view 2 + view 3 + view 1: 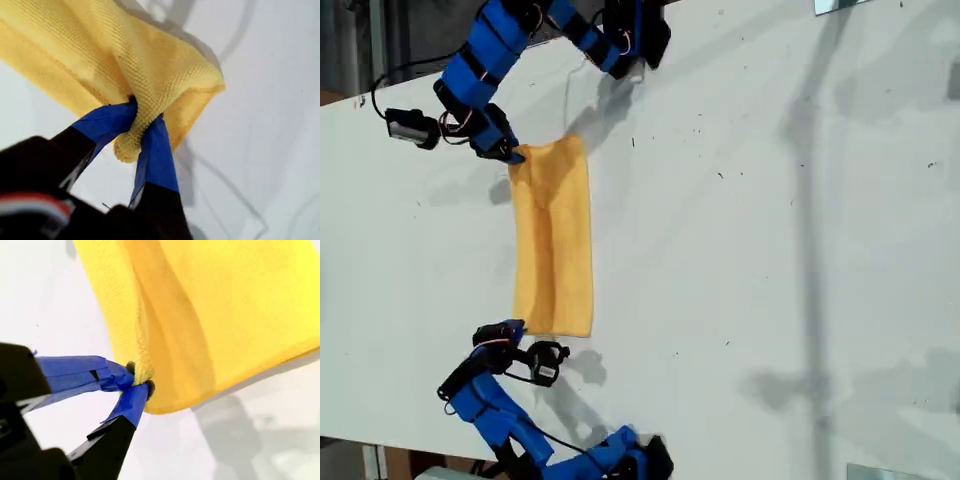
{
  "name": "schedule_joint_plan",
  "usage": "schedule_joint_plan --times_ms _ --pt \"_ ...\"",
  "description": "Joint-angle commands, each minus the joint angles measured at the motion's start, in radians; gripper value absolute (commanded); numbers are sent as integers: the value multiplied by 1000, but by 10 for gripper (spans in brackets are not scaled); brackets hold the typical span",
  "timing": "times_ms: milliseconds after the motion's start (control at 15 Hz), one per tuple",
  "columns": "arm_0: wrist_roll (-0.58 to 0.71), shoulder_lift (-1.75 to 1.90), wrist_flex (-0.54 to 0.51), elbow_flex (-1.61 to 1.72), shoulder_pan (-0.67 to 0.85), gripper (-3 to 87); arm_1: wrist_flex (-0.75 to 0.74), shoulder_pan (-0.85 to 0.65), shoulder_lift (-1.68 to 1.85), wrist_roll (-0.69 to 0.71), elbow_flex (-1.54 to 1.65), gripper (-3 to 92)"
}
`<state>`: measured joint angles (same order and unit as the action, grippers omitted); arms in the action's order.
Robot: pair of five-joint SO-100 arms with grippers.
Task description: Grasp corners of a square towel and fold twice.
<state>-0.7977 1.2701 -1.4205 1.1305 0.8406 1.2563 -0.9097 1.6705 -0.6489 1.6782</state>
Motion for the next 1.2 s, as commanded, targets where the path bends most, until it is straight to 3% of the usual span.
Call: schedule_joint_plan --times_ms 0,467,533,600,933,1133 --pt "-48 104 -67 28 -97 -1 3 64 189 -60 143 -1" --pt "-166 183 107 370 -224 -1 -167 187 207 -144 448 11" --pt "-161 181 101 368 -222 49 -163 187 210 -146 453 191" --pt "-155 183 61 337 -239 289 -150 192 225 -149 453 346" --pt "-150 345 -138 189 -273 235 49 112 331 -107 304 380" --pt "-126 446 -121 262 -179 211 17 -91 192 -5 239 374"
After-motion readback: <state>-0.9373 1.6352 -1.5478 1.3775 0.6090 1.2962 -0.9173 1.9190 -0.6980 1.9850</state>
